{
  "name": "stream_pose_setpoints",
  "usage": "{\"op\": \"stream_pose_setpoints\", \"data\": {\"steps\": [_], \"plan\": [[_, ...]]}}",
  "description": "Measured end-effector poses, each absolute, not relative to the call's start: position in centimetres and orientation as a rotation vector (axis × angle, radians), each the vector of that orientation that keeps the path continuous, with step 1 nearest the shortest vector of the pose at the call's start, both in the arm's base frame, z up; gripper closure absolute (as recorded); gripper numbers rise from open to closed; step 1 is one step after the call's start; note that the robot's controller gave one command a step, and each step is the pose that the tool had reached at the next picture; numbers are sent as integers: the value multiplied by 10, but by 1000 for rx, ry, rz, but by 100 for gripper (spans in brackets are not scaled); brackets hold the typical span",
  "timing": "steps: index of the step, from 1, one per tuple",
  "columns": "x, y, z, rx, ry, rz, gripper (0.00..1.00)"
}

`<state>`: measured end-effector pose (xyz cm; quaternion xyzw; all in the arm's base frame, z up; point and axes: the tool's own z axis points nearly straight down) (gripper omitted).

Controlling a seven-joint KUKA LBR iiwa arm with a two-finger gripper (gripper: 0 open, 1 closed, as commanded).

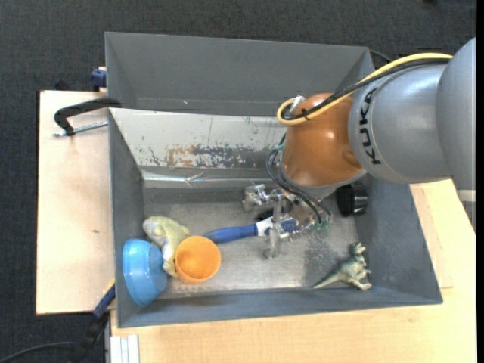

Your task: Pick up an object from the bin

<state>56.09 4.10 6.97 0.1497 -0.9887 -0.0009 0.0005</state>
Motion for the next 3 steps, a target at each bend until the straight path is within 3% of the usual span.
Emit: {"op": "stream_pose_setpoints", "data": {"steps": [1, 2, 3], "plan": [[562, 42, 71, 469, -3108, -3, 0], [562, 42, 70, 469, -3108, -3, 100], [563, 43, 106, 469, -3115, -2, 100]]}}
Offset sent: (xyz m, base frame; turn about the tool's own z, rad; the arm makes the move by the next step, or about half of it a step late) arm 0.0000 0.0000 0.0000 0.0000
